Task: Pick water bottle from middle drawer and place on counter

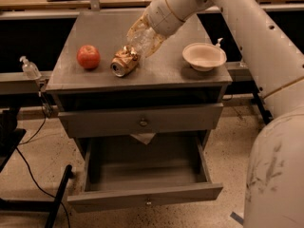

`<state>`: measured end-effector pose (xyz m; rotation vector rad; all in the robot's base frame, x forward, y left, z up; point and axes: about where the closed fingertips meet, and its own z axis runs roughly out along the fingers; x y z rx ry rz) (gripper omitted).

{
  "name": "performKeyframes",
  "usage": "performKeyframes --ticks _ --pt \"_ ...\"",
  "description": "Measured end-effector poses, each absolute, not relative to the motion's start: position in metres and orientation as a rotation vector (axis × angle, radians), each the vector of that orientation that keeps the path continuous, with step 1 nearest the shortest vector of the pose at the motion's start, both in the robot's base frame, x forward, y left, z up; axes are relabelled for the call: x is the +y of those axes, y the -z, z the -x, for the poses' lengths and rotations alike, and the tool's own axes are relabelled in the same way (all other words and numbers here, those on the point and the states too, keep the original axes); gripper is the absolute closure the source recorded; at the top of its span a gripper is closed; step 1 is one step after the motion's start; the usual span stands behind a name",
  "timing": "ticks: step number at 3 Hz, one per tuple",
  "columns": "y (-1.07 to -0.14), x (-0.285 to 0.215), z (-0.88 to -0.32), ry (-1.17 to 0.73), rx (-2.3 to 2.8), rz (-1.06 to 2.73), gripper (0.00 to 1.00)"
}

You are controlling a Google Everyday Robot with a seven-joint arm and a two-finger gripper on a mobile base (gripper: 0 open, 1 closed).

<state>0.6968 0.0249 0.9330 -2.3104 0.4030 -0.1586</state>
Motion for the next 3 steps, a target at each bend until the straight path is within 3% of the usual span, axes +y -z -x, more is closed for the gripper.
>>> performKeyframes --ticks 3 --pt "-0.912 0.01 -0.719 0.253 0.582 2.425 0.13"
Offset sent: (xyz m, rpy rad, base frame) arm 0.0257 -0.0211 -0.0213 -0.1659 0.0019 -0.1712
